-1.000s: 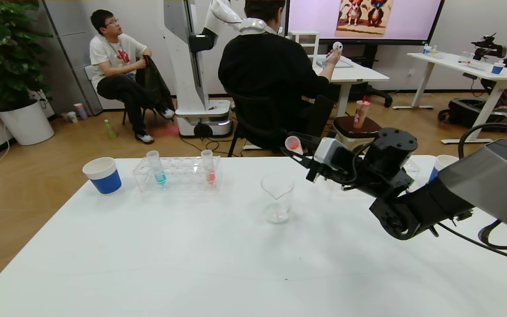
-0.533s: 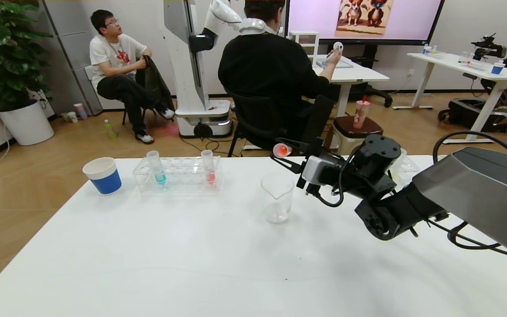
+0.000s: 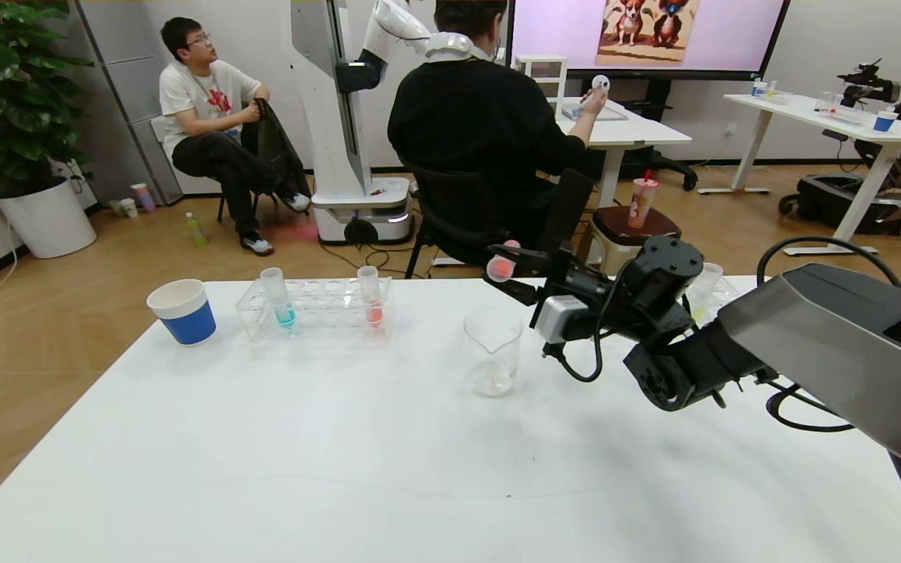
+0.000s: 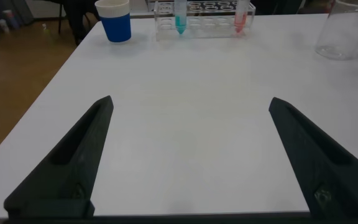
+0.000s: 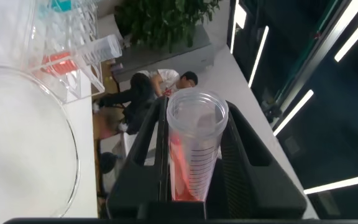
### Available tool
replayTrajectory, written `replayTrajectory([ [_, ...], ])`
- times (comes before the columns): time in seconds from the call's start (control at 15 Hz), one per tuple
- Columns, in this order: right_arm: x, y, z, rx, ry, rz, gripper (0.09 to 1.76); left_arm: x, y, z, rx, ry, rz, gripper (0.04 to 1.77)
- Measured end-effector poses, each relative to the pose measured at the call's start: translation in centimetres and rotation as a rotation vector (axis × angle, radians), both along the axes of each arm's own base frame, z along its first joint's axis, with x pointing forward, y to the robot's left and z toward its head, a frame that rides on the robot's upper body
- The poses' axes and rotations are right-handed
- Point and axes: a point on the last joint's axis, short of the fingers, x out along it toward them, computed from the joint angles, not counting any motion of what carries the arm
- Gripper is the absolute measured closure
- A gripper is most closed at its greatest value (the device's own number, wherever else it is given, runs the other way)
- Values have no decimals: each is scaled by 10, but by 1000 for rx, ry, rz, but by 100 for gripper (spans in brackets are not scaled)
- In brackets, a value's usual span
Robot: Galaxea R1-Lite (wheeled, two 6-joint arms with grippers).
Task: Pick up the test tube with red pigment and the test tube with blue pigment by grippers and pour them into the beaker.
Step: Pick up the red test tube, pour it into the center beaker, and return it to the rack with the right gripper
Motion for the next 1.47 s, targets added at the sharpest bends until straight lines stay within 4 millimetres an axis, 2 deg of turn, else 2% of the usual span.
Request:
replayTrajectory([
  [0.53,7,1,-5,-57,-129,19,133,0,0,0,0,0,0,6],
  [0.93,15,-8,-8,-86,-202,22,133,0,0,0,0,0,0,6],
  [1.47,15,-4,-5,-133,-348,42,133,0,0,0,0,0,0,6],
])
